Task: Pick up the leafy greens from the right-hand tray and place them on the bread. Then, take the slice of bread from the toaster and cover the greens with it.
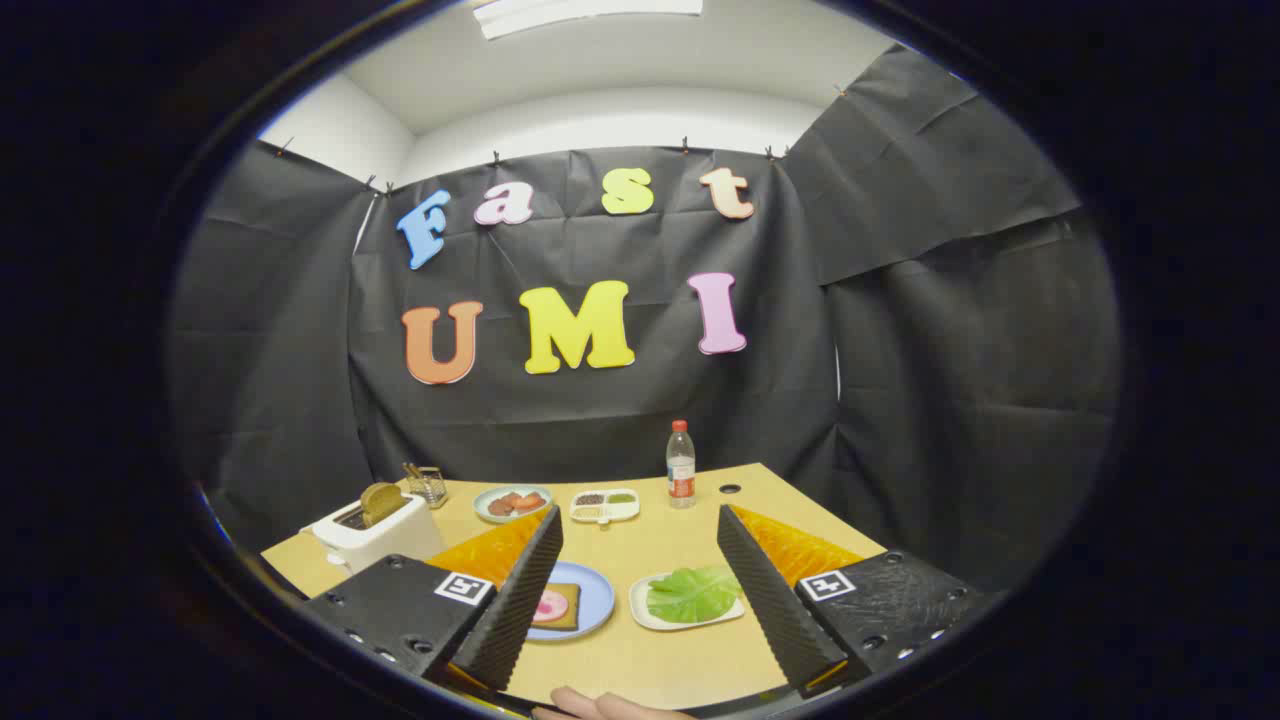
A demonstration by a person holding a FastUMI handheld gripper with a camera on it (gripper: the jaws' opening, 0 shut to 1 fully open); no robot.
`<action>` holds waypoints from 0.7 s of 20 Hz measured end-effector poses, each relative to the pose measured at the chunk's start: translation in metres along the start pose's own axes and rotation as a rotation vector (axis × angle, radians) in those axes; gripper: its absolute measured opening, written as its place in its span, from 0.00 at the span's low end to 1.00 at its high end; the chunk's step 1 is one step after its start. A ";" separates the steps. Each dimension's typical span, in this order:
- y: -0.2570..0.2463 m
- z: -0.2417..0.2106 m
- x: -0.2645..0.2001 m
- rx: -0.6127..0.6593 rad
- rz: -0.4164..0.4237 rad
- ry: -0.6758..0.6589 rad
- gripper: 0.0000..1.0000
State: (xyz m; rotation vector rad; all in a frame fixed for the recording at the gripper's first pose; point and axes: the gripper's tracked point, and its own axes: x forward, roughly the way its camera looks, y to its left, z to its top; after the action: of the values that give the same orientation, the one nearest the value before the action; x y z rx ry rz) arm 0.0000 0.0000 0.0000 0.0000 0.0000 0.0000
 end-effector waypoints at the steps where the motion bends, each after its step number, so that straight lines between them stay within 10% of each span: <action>1: -0.001 -0.002 0.002 -0.003 -0.006 0.007 0.95; 14: -0.030 -0.043 0.058 -0.005 -0.035 0.113 0.95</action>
State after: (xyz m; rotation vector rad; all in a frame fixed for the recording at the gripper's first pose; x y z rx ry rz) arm 0.0578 -0.0297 -0.0432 -0.0050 0.1132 -0.0351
